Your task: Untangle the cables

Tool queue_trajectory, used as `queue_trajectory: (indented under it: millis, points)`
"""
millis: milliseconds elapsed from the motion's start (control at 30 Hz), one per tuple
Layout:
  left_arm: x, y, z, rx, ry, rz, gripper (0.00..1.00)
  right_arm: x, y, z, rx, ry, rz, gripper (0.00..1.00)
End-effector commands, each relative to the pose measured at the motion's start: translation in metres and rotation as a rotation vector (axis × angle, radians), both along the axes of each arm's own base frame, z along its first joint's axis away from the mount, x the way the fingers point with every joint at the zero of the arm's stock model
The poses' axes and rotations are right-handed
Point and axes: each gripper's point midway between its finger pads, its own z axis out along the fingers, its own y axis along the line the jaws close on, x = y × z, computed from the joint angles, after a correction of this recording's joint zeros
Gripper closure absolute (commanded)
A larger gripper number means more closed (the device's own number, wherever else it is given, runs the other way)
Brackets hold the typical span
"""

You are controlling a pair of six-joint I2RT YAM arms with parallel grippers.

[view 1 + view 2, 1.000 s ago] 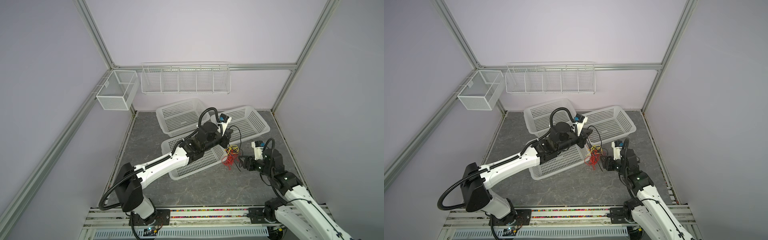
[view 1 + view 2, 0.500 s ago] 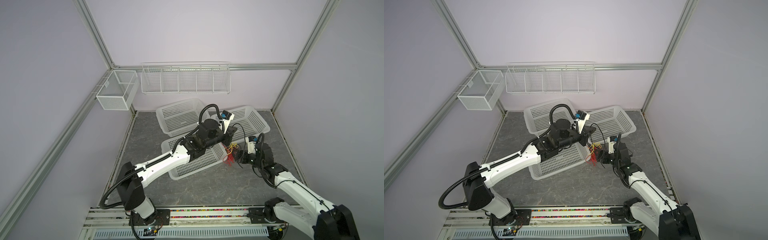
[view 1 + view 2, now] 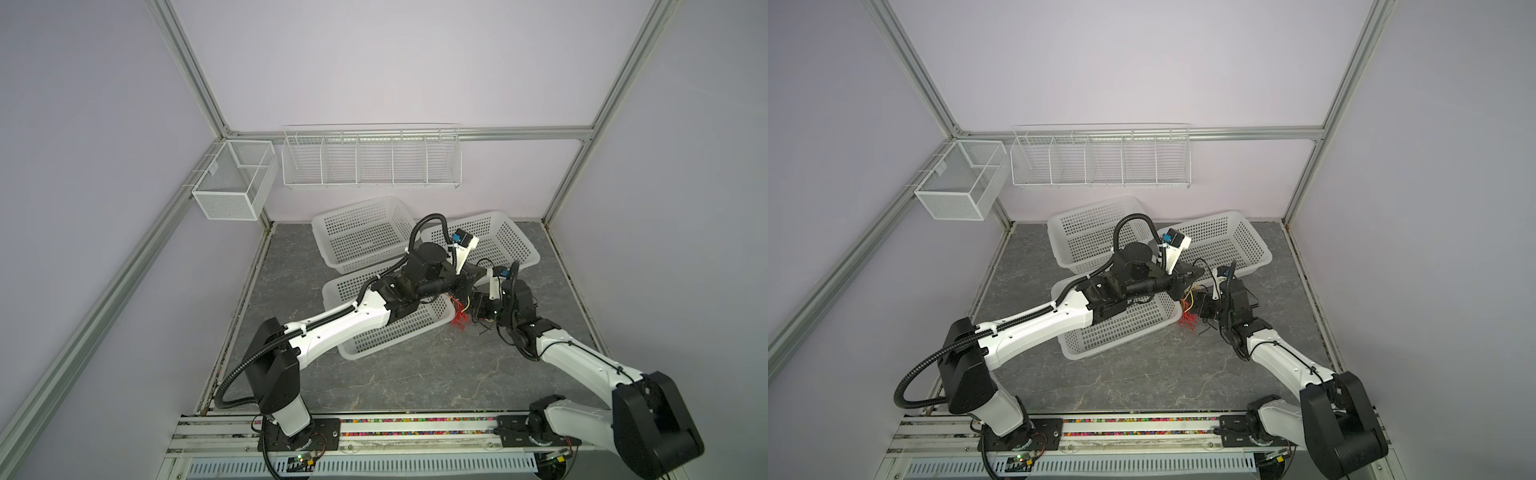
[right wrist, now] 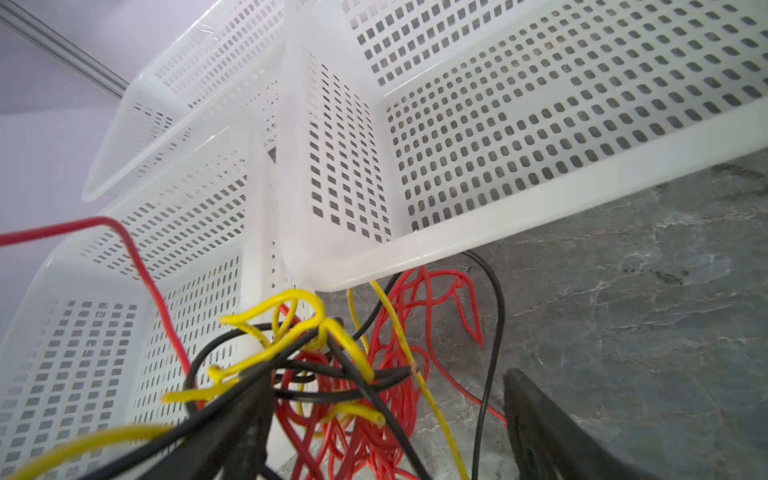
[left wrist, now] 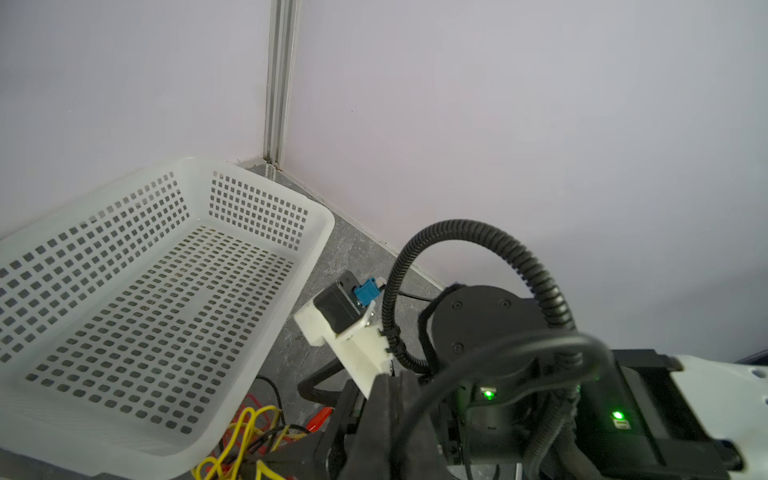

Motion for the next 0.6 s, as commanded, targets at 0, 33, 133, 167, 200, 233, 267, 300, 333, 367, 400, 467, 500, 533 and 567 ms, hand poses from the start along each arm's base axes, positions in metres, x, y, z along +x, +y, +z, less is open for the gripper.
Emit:
queue_trajectory:
  millis: [0,33,133,167,200,233,267,300,333,367,400,467,500,533,567]
  points:
    - [-0.011,-0.004,0.049,-0.122,-0.026,-0.049,1.0,0.0,-0.016,-0.029,-0.071,0.103,-0.097,0.15]
    - [-0.012,-0.002,0.054,-0.124,-0.027,-0.046,1.0,-0.001,-0.02,-0.038,-0.084,0.129,-0.119,0.15]
    - [-0.013,0.008,0.069,-0.121,-0.036,-0.021,1.0,-0.006,-0.03,-0.063,-0.117,0.205,-0.175,0.16]
    - [-0.014,0.012,0.074,-0.125,-0.043,-0.014,1.0,-0.008,-0.031,-0.071,-0.123,0.225,-0.186,0.18]
    - [-0.014,0.015,0.079,-0.13,-0.052,-0.006,1.0,-0.009,-0.031,-0.076,-0.121,0.238,-0.189,0.21]
    - [-0.015,0.019,0.082,-0.135,-0.06,0.0,1.0,-0.009,-0.03,-0.079,-0.115,0.247,-0.184,0.24]
    - [-0.016,0.022,0.086,-0.14,-0.069,0.006,1.0,-0.01,-0.028,-0.083,-0.107,0.255,-0.177,0.28]
    - [-0.017,0.025,0.087,-0.14,-0.077,0.011,1.0,-0.011,-0.025,-0.084,-0.098,0.259,-0.168,0.32]
    - [-0.016,0.027,0.088,-0.137,-0.082,0.019,1.0,-0.011,-0.024,-0.085,-0.092,0.26,-0.162,0.36]
    - [-0.015,0.03,0.088,-0.134,-0.087,0.03,1.0,-0.012,-0.025,-0.086,-0.092,0.263,-0.162,0.41]
    - [-0.014,0.032,0.086,-0.129,-0.092,0.04,1.0,-0.014,-0.025,-0.086,-0.094,0.266,-0.162,0.49]
    - [-0.013,0.034,0.085,-0.123,-0.101,0.056,1.0,-0.016,-0.027,-0.084,-0.103,0.263,-0.165,0.65]
    - [-0.011,0.036,0.084,-0.118,-0.107,0.065,1.0,-0.018,-0.031,-0.082,-0.112,0.262,-0.174,0.75]
    - [-0.01,0.036,0.084,-0.116,-0.112,0.071,1.0,-0.021,-0.034,-0.081,-0.125,0.264,-0.183,0.82]
    - [-0.009,0.037,0.083,-0.11,-0.118,0.079,1.0,-0.023,-0.038,-0.078,-0.14,0.261,-0.195,0.88]
